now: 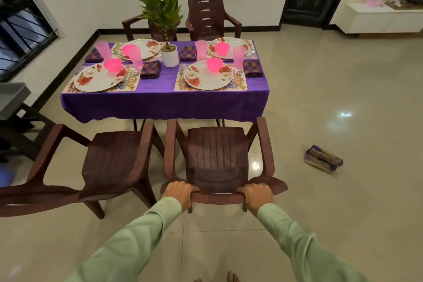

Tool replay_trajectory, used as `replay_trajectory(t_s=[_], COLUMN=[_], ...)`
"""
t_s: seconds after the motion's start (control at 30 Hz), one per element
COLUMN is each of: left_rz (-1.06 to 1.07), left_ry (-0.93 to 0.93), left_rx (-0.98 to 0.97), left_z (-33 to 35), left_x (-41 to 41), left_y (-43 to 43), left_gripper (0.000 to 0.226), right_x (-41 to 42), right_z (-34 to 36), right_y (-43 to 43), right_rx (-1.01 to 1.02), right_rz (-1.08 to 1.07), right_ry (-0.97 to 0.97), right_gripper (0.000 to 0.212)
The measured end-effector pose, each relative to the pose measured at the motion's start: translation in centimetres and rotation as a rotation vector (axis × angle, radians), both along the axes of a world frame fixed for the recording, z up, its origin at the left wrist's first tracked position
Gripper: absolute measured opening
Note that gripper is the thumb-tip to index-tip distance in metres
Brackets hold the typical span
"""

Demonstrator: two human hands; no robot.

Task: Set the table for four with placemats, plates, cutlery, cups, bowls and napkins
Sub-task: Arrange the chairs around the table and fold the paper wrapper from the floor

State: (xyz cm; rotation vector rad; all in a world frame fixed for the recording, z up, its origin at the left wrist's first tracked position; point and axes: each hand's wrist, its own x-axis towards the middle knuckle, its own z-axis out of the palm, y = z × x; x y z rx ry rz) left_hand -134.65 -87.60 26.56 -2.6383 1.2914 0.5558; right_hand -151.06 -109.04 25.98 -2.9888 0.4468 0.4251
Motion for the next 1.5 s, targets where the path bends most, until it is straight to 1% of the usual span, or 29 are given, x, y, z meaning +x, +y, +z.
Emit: replay_trajectory(t_s=[0.1,0.37,0.53,0.77,0.83,0.87,0.93,1.0,1.07,1.13,1.23,1.4,1.5], left_rz=[0.003,-0.023,-0.017,-0.024,-0.02,-0.016,0.016,0.055,0.098,0.17,0.289,0.521,0.645], left_ry=[-0.002,-0.018,0.009,0.026,0.039,0.047,0.068,0.106,0.165,0.181,0.152,0.054,0.008], left_rx=[-0.001,-0.017,-0.005,-0.017,-0.026,-0.029,-0.057,-0.094,-0.139,-0.236,-0.385,-0.619,-0.719], left_z=[-0.3,-0.8,-1.1,-0.8,-0.7,-0.6,-0.3,0.7,2.3,4.3,7.1,10.8,12.1], left_x=[-0.5,-0.9,-1.1,-1.2,-1.3,-1.3,-1.4,-1.6,-1.5,-1.1,0.0,2.8,5.1], left_y=[0.3,1.2,1.3,1.3,1.4,1.4,1.8,2.7,3.8,5.8,10.1,20.9,29.1], left_gripper=[0.045,0.035,0.045,0.04,0.04,0.044,0.057,0.071,0.08,0.082,0.077,0.064,0.056], right_x=[-0.5,-1.3,-1.8,-1.8,-1.9,-1.9,-1.9,-1.7,-1.0,0.7,4.8,12.9,18.0], right_z=[0.0,-0.6,-0.5,0.1,0.4,0.6,0.9,1.7,2.8,3.9,5.5,8.7,10.3], right_y=[0.2,1.1,1.2,1.3,1.3,1.2,1.1,1.2,1.6,3.0,6.8,17.1,25.1], right_rx=[-0.007,-0.03,-0.044,-0.041,-0.024,0.002,0.073,0.186,0.311,0.369,0.388,0.431,0.475], right_rz=[-0.003,-0.003,0.004,0.021,0.044,0.052,0.069,0.083,0.063,0.063,0.09,0.152,0.186], right_ry=[0.008,0.017,0.017,0.049,0.075,0.089,0.116,0.136,0.1,0.016,-0.111,-0.364,-0.495], right_gripper=[0.036,0.04,0.039,0.04,0.046,0.052,0.071,0.091,0.097,0.089,0.07,0.044,0.035])
